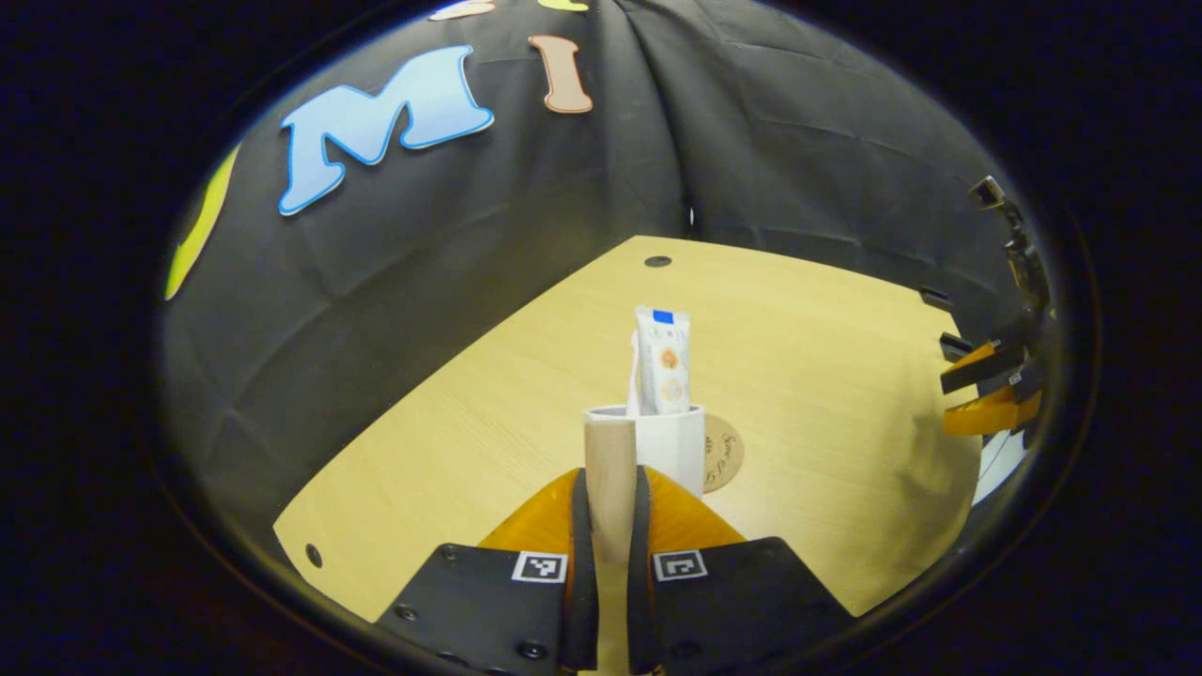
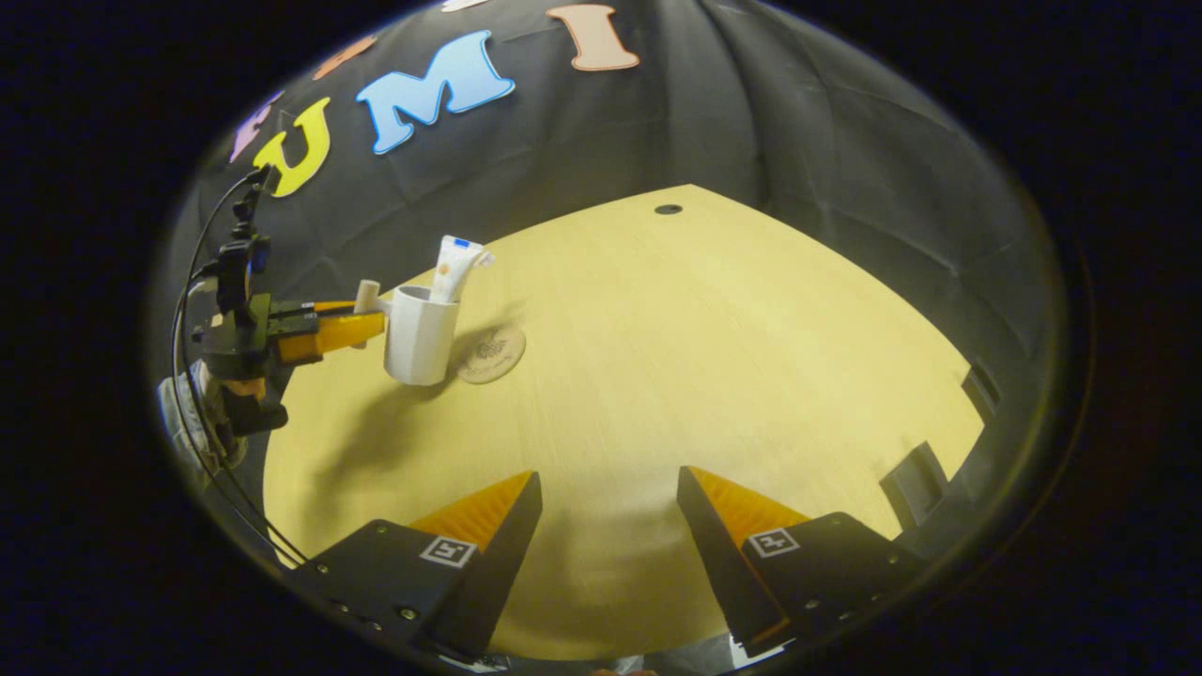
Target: Put the toothbrush and toothpaste on the desktop into the cup, then pick up the cup and place it on the coaster on the desktop.
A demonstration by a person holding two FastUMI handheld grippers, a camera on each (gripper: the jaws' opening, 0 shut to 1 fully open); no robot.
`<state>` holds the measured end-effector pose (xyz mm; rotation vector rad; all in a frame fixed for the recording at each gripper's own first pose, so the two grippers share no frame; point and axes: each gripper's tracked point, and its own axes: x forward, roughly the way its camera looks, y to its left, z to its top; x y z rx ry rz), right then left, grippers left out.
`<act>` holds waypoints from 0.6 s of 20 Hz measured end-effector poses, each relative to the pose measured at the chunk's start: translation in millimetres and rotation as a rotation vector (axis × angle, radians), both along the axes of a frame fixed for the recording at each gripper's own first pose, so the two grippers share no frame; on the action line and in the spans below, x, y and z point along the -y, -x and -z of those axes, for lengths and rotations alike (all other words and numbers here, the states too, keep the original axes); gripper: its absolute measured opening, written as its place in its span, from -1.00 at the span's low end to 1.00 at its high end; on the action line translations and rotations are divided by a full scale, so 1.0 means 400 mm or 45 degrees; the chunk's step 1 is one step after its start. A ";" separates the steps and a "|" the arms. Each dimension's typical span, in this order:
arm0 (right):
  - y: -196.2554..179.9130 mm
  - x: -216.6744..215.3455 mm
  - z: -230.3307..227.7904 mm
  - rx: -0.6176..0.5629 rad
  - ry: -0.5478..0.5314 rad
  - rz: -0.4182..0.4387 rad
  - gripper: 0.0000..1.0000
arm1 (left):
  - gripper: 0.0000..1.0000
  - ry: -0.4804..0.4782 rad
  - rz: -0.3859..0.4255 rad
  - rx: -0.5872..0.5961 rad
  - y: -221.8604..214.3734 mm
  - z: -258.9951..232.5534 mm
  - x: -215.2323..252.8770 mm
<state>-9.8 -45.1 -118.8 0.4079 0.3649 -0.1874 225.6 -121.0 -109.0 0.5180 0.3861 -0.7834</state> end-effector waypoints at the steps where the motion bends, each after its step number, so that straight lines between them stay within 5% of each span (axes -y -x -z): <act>1: 0.000 -0.002 -0.004 0.004 0.007 -0.001 0.79 | -0.62 0.003 0.002 0.004 0.000 -0.005 0.006; 12: -0.005 0.026 -0.013 0.000 -0.017 0.051 0.79 | -0.63 0.061 0.093 0.062 -0.038 -0.086 0.150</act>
